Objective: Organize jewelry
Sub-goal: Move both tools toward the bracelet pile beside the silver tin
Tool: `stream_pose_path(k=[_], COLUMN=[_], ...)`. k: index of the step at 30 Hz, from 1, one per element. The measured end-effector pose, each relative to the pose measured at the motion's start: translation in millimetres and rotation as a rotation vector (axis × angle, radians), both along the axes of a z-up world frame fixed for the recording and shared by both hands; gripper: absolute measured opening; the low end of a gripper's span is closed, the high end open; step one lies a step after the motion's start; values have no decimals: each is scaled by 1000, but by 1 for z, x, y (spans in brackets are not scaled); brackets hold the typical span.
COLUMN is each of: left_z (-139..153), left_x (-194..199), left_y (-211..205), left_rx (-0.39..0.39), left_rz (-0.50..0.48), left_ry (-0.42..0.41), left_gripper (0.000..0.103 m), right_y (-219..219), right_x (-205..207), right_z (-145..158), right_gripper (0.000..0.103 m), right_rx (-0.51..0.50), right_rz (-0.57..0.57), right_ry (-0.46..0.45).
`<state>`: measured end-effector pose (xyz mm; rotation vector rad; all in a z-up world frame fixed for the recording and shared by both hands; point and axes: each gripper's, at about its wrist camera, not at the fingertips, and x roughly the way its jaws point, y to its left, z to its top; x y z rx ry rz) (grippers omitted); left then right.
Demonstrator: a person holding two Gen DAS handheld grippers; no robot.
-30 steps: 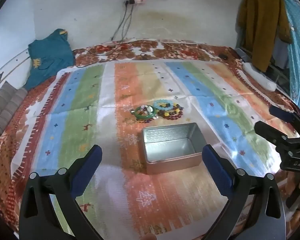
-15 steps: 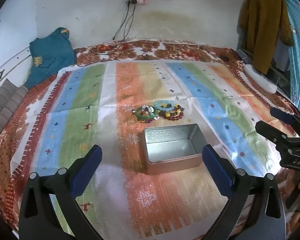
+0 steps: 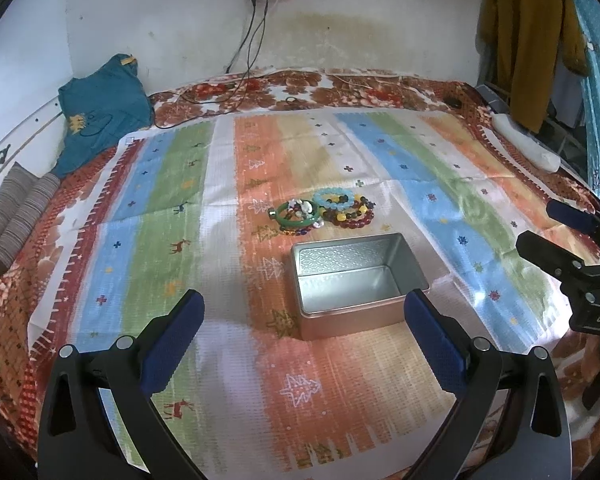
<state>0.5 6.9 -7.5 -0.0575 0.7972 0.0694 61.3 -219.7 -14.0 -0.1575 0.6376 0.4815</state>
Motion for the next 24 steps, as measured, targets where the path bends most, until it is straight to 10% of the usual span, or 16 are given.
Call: stream_pose_path(k=[24], left_z=[-4], left_x=[6], left_y=[21], left_rx=[-53], left_rz=[109], left_ry=[23], left_gripper=[97], right_y=[3], right_x=[17], right_z=[-7], right_gripper=[99], right_rx=[2], right_rz=[-22], right_ry=[46])
